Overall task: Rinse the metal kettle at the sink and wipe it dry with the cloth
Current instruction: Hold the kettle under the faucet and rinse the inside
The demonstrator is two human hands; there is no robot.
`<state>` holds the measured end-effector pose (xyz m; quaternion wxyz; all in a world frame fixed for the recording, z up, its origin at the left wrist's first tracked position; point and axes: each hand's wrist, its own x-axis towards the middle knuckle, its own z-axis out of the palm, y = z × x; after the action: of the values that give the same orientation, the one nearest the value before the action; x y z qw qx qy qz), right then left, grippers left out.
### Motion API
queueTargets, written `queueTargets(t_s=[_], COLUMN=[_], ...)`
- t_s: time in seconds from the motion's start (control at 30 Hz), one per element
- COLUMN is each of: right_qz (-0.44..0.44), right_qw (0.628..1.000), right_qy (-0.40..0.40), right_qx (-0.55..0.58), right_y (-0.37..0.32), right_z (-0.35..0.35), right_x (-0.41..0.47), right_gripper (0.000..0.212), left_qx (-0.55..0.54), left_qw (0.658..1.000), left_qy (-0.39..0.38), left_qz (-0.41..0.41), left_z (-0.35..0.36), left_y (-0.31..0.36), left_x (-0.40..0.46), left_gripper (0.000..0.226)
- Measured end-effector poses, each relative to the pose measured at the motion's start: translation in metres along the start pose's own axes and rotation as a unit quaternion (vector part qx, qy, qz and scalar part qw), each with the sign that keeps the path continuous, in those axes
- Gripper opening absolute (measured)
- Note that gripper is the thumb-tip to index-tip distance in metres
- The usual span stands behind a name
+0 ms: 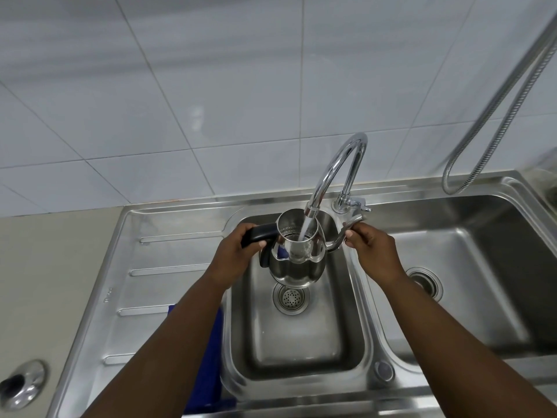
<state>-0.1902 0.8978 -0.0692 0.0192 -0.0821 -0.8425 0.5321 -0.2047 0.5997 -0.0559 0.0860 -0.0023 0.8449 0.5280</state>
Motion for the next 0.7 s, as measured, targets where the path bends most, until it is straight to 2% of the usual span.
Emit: queueTargets(t_s=[0.33, 0.43, 0.5, 0.57, 0.6, 0.7], right_qz=[-0.012, -0.015, -0.022, -0.057, -0.063, -0.050], right_qw=[1.000, 0.999, 0.995, 0.985, 0.980, 0.964], right_qy=[0.003, 0.025, 0.090, 0.136, 0.123, 0.012], right_qx=[-0.019, -0.027, -0.024, -0.090, -0.141, -0.262], right_y=[0.005, 0.004, 0.004, 0.011, 0.017, 0.032], right_z=[0.000, 0.001, 0.000, -0.001, -0.001, 0.000], right_x=[0.003, 0.000, -0.002, 0.001, 0.004, 0.009], right_gripper=[0.009, 0.012, 0.022, 0.038, 0.048, 0.076], left_qx=[0.004, 0.001, -0.003, -0.012, -0.016, -0.024], left_qw=[1.000, 1.000, 1.000, 1.000, 1.000, 1.000], left_qy=[0.003, 0.008, 0.012, 0.017, 0.017, 0.016], left_qz=[-0.001, -0.001, -0.001, -0.003, -0.004, 0.000], left_z=[0.002, 0.003, 0.003, 0.003, 0.003, 0.002], left_y=[-0.003, -0.001, 0.001, 0.003, 0.003, 0.003], left_x=[0.000, 0.000, -0.001, -0.002, -0.002, -0.002], left_gripper=[0.028, 0.027, 0.027, 0.027, 0.027, 0.027])
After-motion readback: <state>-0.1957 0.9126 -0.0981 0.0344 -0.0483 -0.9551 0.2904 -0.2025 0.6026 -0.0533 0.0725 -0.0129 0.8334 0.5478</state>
